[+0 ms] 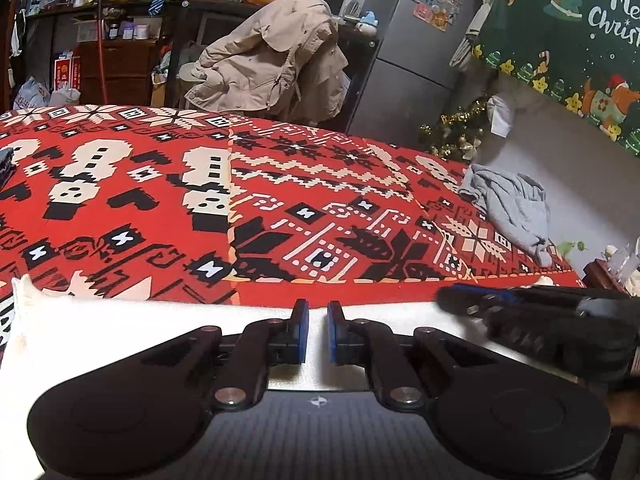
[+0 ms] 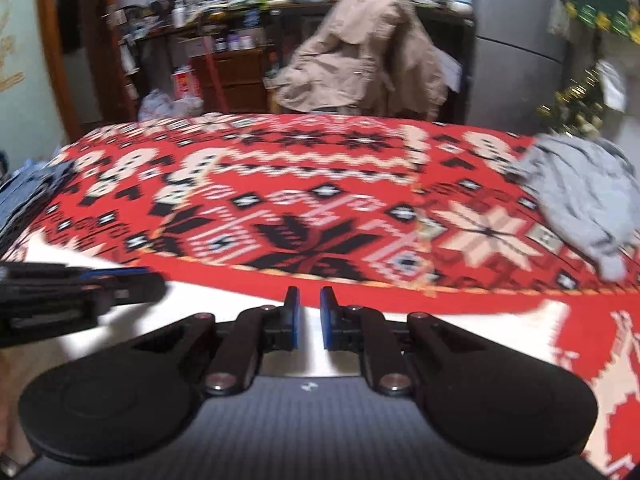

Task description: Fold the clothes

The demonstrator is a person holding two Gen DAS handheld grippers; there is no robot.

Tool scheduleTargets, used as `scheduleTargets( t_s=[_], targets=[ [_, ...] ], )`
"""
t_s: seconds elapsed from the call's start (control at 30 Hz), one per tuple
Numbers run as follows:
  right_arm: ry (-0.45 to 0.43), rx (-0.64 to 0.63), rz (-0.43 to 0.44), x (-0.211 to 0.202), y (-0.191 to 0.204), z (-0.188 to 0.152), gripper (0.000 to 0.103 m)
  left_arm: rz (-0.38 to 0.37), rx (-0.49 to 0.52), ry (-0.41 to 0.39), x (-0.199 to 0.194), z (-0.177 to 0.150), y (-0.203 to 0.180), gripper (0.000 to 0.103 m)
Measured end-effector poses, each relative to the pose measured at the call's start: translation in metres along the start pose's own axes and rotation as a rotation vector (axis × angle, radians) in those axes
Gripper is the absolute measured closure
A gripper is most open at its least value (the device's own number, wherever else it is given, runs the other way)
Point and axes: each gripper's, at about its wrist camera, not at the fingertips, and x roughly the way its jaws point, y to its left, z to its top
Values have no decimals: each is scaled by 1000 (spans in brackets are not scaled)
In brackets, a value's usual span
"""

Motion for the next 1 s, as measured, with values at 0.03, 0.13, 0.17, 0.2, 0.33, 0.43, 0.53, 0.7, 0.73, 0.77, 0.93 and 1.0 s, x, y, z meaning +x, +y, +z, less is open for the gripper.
scheduleTargets(
  t_s=[0.03,0.13,0.17,0.2,0.33,0.43,0.53,0.7,0.73,0.77,0.93,1.0],
  targets=[
    [1,14,-17,-1,-8,0,92,0,-1,0,0,0,0,93],
    [2,50,-67,-6,-32,-2,92,-1,-2,-3,0,0,0,93],
    [2,54,-84,-7,-39,-3,92,-1,0,-3,0,0,0,93],
    [1,56,-101,-9,-46,-4,92,-1,-1,-3,0,0,0,93],
    [-4,62,-153,-14,-68,-6,96,0,-1,-3,0,0,-1,93],
    [-6,68,-181,-16,-76,-6,96,0,-4,-2,0,0,0,93],
    [-16,90,-196,-20,-76,-4,92,2,-15,0,-1,1,1,93],
    [-28,68,-104,-23,-56,-1,92,13,-38,-3,-2,3,7,93],
    [-25,66,-86,-22,-52,-1,92,16,-44,-3,-3,3,10,93],
    [-22,63,-68,-21,-47,-1,92,19,-50,-3,-3,4,12,93],
    [0,55,-57,-14,-37,-4,92,85,-86,-17,-11,7,34,93],
    [-1,54,-57,-14,-38,-6,92,98,-104,-25,-17,7,47,93]
  ],
)
